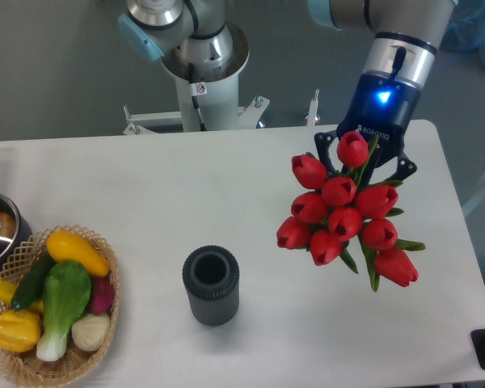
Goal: Insert the flowers into the vase
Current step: 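Hold the red tulip bouquet in the gripper above the table, then carry the tulip bouquet over the black vase, stems pointing down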
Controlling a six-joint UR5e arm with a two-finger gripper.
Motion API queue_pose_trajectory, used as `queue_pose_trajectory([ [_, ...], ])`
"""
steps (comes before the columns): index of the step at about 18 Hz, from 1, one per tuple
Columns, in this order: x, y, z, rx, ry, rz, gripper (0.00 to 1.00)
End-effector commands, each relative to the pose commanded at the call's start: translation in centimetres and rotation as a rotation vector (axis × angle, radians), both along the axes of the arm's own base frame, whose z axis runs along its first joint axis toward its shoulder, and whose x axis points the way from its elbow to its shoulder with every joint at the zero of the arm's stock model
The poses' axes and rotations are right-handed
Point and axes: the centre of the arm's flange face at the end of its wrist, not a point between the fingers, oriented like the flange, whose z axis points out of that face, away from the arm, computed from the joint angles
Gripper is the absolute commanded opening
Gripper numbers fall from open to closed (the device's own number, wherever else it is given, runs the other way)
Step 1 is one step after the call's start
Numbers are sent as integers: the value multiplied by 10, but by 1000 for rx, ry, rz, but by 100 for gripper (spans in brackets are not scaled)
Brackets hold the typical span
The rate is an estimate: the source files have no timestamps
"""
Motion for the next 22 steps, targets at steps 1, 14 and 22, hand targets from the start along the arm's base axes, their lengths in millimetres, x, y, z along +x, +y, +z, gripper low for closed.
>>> queue_pose_trajectory([
  [1, 1, 1, 0, 0, 0, -2, 18],
  [14, 6, 9, -6, 86, -61, -45, 18],
  [22, 20, 16, -9, 232, -157, -133, 18],
])
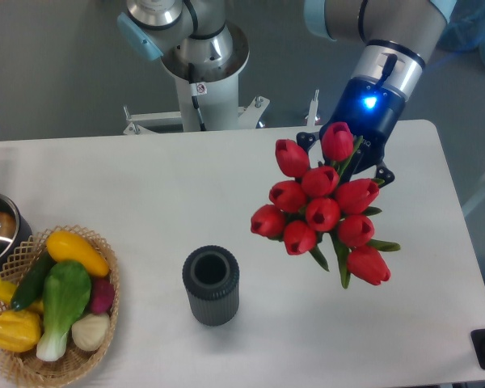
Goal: Insert the flowers into the vase
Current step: 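Carry the tulip bouquet over the black vase, stems pointing down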
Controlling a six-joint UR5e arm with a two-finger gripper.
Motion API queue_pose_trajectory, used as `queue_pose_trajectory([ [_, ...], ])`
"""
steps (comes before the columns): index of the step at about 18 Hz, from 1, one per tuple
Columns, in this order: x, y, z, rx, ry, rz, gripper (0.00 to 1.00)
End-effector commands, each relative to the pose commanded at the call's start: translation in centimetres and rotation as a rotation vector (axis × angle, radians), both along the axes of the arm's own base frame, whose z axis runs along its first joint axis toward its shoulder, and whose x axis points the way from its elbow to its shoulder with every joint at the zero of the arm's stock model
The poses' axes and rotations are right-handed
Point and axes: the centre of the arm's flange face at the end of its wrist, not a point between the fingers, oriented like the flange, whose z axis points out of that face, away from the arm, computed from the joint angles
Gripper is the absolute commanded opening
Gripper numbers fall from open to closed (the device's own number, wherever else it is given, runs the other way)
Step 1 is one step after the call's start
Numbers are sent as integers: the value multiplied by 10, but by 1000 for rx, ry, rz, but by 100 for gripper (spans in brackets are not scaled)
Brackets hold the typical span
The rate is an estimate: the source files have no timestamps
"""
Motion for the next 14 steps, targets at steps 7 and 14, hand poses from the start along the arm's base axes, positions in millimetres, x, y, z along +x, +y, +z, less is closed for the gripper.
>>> queue_pose_trajectory([
  [7, 23, 18, -6, 111, -78, -98, 18],
  [14, 30, 51, -40, 235, -53, -224, 17],
])
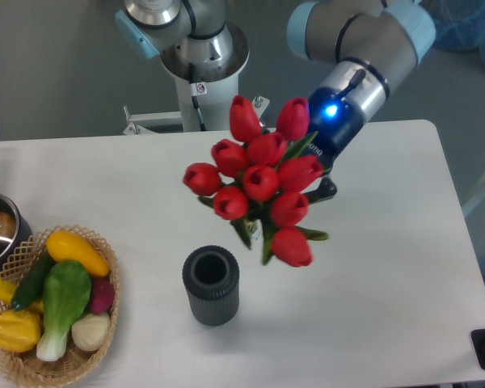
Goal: Insert the flowers into the vase
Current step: 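Carry the tulip bouquet over the black vase, stems pointing down, then lower the tulip stems into the black vase opening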
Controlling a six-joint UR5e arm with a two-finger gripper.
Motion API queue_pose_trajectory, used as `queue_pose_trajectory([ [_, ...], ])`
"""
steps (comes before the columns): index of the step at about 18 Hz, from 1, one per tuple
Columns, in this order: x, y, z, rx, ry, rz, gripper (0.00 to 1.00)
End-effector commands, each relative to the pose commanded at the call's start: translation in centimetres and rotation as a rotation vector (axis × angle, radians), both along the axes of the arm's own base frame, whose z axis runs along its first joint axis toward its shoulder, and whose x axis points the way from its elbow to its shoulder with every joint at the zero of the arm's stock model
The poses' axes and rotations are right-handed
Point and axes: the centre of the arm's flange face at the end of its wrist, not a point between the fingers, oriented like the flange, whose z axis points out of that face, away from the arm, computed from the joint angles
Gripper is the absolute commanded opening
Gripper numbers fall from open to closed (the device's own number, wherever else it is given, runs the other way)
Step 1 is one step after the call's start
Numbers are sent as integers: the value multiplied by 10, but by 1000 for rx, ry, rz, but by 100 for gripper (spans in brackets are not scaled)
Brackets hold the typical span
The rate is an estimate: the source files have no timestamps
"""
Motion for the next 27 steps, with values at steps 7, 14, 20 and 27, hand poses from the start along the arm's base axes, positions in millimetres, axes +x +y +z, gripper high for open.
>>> queue_pose_trajectory([
  [7, 6, -5, -33, 96, 44, -36, 17],
  [14, 20, -11, -68, 150, 39, -51, 17],
  [20, 30, -13, -79, 170, 15, -60, 17],
  [27, 30, -9, -86, 166, 15, -65, 17],
])
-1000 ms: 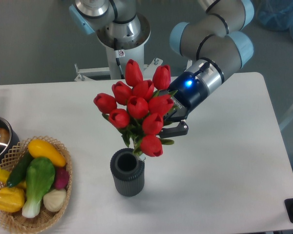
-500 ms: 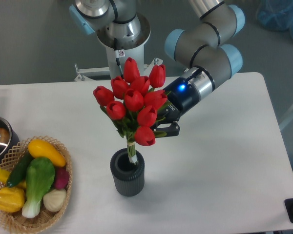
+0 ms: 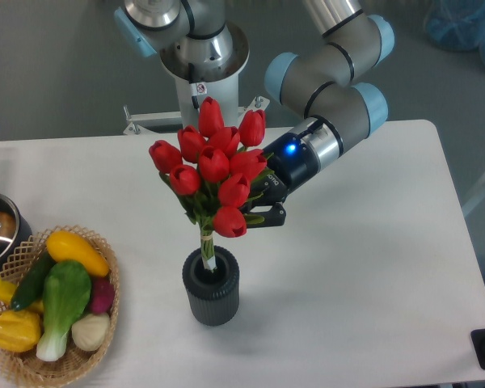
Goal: Insert the flowers into the vase
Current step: 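Lower the tulip stems into the black vase opening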
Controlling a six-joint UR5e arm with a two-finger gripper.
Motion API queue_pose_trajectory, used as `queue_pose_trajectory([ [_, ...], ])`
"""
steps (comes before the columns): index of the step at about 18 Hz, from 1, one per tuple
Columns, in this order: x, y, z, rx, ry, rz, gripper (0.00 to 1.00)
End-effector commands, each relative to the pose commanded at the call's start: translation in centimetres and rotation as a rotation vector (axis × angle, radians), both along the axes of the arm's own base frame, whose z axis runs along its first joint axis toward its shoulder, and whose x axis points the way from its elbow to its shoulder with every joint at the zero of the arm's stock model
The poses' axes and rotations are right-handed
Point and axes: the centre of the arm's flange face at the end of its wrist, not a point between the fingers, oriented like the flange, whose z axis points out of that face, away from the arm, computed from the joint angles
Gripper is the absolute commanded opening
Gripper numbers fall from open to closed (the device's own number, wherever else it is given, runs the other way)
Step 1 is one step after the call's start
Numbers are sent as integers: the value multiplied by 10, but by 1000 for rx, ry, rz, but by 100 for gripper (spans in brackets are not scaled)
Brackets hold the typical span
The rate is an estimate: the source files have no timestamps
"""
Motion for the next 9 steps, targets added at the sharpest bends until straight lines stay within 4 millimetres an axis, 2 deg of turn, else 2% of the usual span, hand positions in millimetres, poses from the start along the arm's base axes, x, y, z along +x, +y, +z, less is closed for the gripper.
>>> queue_pose_trajectory([
  [9, -1, 5, -16, -11, -8, -5, 17],
])
